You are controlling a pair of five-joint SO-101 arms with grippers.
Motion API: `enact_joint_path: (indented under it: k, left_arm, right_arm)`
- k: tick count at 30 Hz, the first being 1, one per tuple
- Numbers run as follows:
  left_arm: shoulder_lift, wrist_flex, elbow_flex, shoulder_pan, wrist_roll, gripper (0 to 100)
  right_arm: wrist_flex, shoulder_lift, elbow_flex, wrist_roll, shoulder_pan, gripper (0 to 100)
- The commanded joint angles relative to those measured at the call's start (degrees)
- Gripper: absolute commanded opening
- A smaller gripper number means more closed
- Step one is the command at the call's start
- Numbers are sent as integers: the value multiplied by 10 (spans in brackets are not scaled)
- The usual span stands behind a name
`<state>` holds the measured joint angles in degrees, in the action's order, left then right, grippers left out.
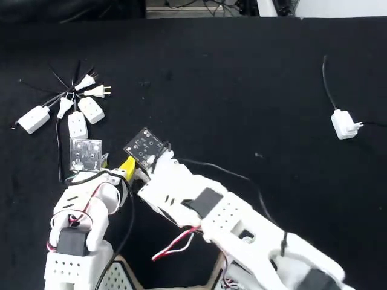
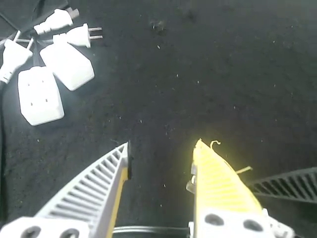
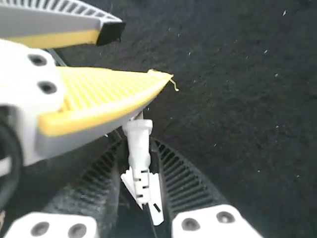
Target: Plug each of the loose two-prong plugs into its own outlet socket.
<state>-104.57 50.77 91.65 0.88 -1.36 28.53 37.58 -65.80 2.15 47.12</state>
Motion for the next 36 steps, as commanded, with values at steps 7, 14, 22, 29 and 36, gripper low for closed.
enact_joint_path:
  k: [7,14,22,29,36]
  left_arm:
    - [2,-1,-8,7,2,209]
    - [2,-1,-8,3,2,209]
    - [2,0,-8,3,2,209]
    - [2,-1,-7,7,2,209]
    - [2,-1,-7,7,2,209]
  right_arm:
    - [-52,96,-48,-4,-11,10]
    - [-53,100,-45,-4,-13,10]
    - [-37,155,-57,-5,-13,10]
    - [-33,197,-80,-41,-11,10]
    - [-57,196,-90,-43,-13,10]
